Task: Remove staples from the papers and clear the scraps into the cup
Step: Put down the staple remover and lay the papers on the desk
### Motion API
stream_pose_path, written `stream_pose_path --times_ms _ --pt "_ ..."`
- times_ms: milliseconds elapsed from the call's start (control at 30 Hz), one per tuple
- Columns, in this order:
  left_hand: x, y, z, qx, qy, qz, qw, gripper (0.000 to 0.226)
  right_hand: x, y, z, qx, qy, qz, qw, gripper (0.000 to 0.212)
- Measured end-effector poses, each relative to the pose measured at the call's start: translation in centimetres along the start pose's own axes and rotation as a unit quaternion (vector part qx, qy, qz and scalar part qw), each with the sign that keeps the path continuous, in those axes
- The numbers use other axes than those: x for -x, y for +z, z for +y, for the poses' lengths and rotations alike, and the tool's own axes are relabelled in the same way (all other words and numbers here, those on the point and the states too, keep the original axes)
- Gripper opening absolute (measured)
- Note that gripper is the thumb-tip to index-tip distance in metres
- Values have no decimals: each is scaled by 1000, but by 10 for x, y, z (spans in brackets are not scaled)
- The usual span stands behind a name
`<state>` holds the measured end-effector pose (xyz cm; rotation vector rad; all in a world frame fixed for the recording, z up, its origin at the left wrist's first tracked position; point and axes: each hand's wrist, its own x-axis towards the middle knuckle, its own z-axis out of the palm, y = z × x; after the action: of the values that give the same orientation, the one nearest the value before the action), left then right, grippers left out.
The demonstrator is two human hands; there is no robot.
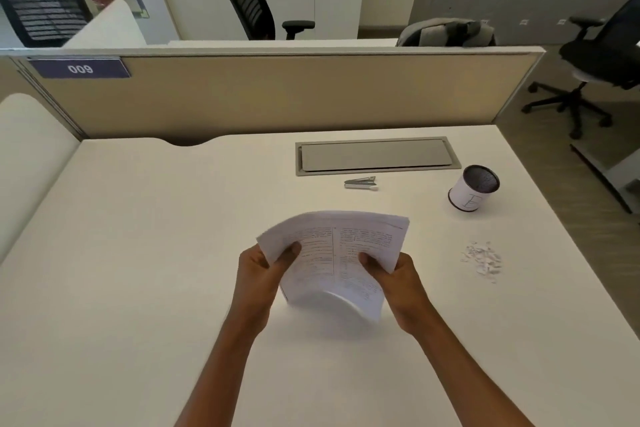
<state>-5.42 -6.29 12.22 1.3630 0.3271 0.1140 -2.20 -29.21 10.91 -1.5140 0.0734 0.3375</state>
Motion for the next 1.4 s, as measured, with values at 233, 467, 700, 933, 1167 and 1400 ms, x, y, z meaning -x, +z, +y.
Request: stream_pose_path --times_ms 233,467,700,933,1167,1400 --pt "22 -4 -13 -59 4 -20 998 32 18 8 17 5 -9 -2 1000 32" --pt "20 -9 -29 -81 0 -13 997 31 16 9 32 16 -17 14 1000 34" --pt "13 -17 -48 -97 -50 0 994 20 13 14 46 38 17 22 999 28" --pt "9 -52 -74 -77 -175 39 981 20 12 29 79 24 103 73 992 28" --pt "10 -86 -104 -149 -215 117 958 10 5 52 114 133 151 105 974 13" --pt "-3 -106 -108 -240 -174 180 938 26 -14 77 119 227 129 117 958 20"
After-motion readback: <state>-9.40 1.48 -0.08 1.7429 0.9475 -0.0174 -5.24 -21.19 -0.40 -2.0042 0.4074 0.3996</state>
